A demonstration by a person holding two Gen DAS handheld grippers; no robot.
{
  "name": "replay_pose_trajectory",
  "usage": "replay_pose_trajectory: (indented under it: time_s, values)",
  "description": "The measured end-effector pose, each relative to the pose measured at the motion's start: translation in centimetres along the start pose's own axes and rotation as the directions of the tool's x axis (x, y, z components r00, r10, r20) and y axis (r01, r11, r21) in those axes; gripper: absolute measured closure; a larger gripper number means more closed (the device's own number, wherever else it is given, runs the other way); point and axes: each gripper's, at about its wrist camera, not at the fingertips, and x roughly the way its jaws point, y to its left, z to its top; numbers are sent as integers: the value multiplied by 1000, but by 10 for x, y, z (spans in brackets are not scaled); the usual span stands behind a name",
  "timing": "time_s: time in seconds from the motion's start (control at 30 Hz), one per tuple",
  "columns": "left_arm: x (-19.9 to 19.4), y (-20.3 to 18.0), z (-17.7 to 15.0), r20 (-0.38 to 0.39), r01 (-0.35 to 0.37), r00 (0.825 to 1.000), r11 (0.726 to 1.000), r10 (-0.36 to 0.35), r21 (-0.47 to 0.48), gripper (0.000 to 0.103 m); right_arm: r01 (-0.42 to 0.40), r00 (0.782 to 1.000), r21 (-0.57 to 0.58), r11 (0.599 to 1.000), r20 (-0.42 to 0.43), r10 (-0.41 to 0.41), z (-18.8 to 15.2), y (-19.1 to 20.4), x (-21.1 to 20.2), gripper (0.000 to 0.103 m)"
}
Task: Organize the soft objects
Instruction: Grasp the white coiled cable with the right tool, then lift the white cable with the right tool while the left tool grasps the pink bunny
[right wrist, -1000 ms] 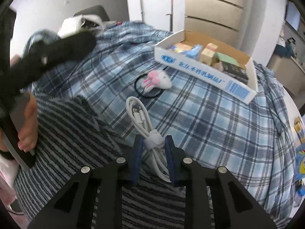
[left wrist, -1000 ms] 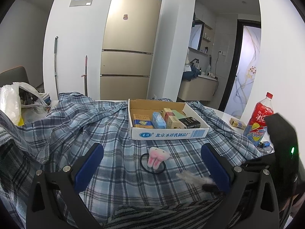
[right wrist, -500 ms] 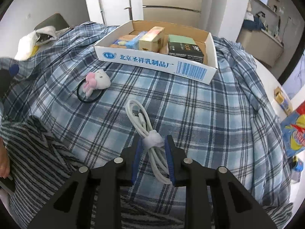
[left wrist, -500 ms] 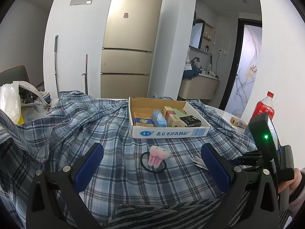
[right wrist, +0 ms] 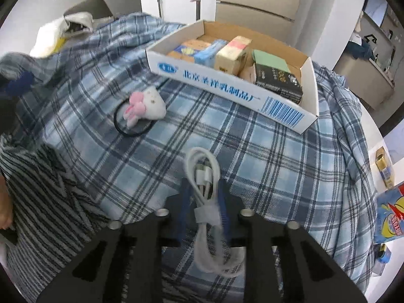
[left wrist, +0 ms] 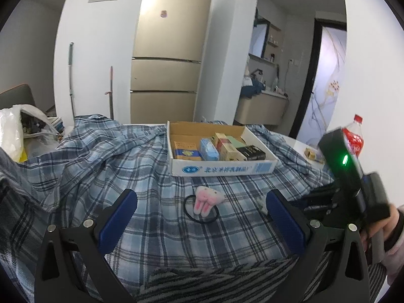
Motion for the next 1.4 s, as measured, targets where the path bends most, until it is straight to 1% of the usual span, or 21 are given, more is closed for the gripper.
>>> replay_pose_trajectory:
  time_s: [0.03,0.1,0.2,0.27,0.37,0.47,0.5,0.57,0.6,0.63,0.67,0.83,0.9,0.97,1.0,1.03,1.1,1.17,1.3,1.37,1.4]
  values:
    - [0,-2,0,-2,1,1000,1000,-1,8,0,-20,1000,16,1000,14,20,1,-2,-4,96]
    - [0,-2,0,1,0,1000,1000,0,10,0,-48,997,51,998,61,45,2,-8,-15,97]
    - [2,0,0,-7,-1,1000,1000,1,-4,0,-50,988,58,997,146,41,7,-15,-30,100]
    - [4,2,0,-16,-2,1000,1000,1,-16,0,-51,986,43,998,158,43,9,-16,-33,100]
    - [6,4,0,-26,-1,1000,1000,0,-22,0,-82,987,56,995,140,73,7,-20,-30,99]
    - [7,4,0,-30,0,1000,1000,-1,-18,0,-114,989,54,992,98,108,4,-18,-22,99]
    - [7,4,0,-30,0,1000,1000,0,-19,0,-121,990,47,992,83,116,3,-16,-18,96]
    - [7,4,0,-29,0,1000,1000,0,-22,0,-105,994,41,994,42,103,0,-12,-9,84]
    - [7,4,0,-28,-1,1000,1000,0,-24,0,-111,993,44,993,36,109,-2,-12,-6,75]
    - [7,4,-1,-28,-2,1000,1000,1,-27,0,-120,992,48,992,39,118,-4,-13,-5,69]
    - [7,5,-1,-29,-2,1000,1000,1,-29,0,-125,992,53,991,40,123,-6,-13,-3,67]
    - [8,5,-1,-37,0,999,1000,-1,-29,0,-108,994,46,993,-14,108,-12,-11,8,66]
    - [8,5,-1,-37,0,999,1000,-1,-29,0,-101,995,40,994,-13,102,-13,-10,7,67]
    - [9,5,-1,-39,0,999,1000,-1,-27,0,-95,995,35,995,-11,96,-13,-9,7,71]
    - [10,5,-1,-41,0,999,1000,-1,-27,0,-93,996,36,995,-6,93,-13,-10,7,78]
    - [10,6,-1,-45,0,999,1000,-1,-27,0,-92,996,40,995,2,92,-13,-11,6,81]
    - [11,7,-1,-51,1,999,1000,-3,-31,0,-82,996,51,995,32,81,-14,-13,2,82]
    - [13,9,-1,-62,-5,998,999,2,-42,0,-51,994,78,996,96,44,-15,-17,-10,83]
    - [18,9,0,-87,7,996,999,-10,-35,0,-45,976,92,995,215,25,-13,-24,-34,83]
    - [30,7,4,-147,28,989,999,-30,-19,8,-35,963,97,995,269,8,-13,-27,-42,83]
    - [35,6,7,-172,33,985,999,-34,-14,16,-31,957,108,994,289,-2,-12,-29,-44,83]
